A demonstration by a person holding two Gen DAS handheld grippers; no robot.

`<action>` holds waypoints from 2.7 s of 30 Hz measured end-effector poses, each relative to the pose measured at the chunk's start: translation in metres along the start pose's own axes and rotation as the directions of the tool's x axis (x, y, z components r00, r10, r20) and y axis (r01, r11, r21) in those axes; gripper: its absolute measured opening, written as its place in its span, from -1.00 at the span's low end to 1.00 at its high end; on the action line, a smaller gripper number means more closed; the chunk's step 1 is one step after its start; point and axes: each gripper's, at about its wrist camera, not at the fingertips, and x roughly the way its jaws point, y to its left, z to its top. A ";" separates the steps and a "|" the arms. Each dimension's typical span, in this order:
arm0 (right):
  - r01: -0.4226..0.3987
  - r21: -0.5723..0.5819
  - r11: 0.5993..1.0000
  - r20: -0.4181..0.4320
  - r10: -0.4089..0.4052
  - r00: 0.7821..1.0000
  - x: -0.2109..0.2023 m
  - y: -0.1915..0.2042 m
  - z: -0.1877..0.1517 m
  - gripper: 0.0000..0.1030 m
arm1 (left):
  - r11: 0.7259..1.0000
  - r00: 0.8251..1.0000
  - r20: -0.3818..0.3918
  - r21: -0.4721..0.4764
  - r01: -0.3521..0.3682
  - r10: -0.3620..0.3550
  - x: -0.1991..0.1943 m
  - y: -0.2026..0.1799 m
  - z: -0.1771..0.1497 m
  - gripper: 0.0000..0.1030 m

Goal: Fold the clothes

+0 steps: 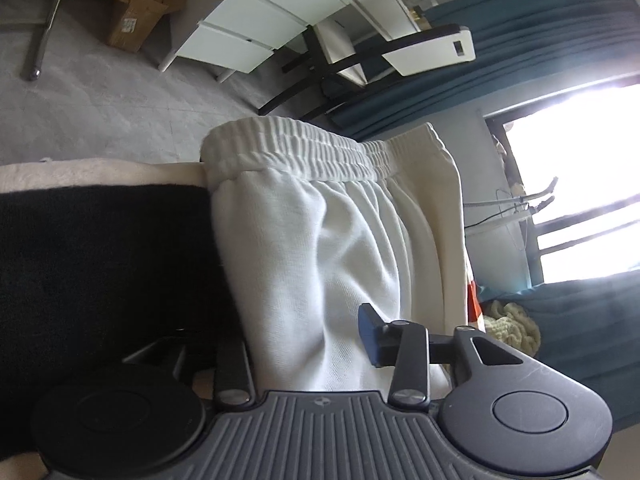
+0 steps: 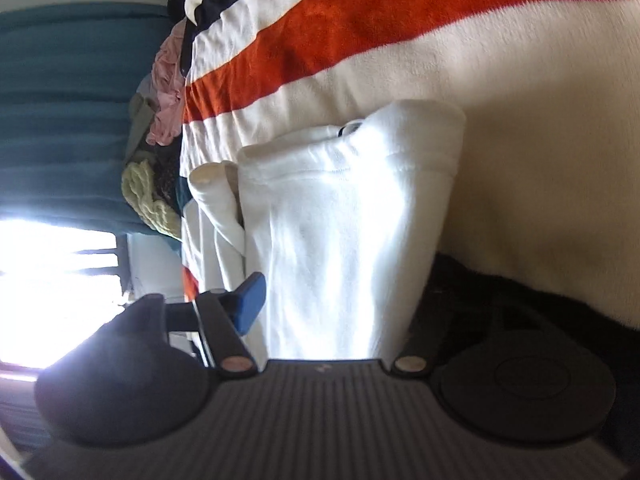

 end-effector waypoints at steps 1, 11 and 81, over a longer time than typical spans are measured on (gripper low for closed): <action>0.009 -0.016 1.000 0.000 -0.009 1.000 0.000 0.002 -0.001 0.34 | 1.000 1.000 0.000 0.004 0.001 -0.001 0.001 -0.001 0.000 -0.13; 0.033 -0.156 0.987 0.038 -0.028 0.999 -0.002 0.021 -0.005 -0.74 | 1.000 0.999 0.034 0.011 -0.005 0.004 0.011 -0.001 0.003 -0.76; -0.121 -0.268 0.956 0.055 0.141 0.988 0.184 0.120 -0.053 0.40 | 0.988 0.981 0.195 0.150 -0.031 0.001 0.213 -0.115 0.046 0.40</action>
